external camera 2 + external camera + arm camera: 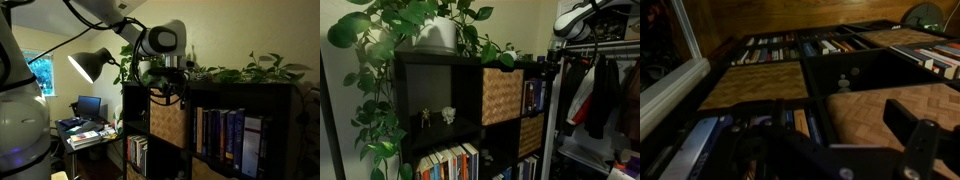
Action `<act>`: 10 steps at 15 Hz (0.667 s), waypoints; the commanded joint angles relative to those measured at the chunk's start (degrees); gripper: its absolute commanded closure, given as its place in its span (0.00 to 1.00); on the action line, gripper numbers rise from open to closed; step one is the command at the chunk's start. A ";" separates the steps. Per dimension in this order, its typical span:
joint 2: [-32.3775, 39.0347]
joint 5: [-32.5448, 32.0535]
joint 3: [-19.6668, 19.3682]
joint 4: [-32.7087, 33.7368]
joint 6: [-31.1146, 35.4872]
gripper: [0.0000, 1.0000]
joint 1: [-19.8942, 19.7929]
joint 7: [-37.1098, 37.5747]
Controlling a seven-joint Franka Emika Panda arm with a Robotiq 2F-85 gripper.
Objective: Open the shelf drawer, pick up two objects from the top of the shelve, put them in the drawer and close it
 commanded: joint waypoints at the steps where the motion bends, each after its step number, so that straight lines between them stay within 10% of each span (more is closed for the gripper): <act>1: -3.62 -1.50 1.50 1.25 4.44 0.00 0.36 0.18; 10: -2.00 -0.36 1.40 1.80 3.74 0.00 1.23 -1.88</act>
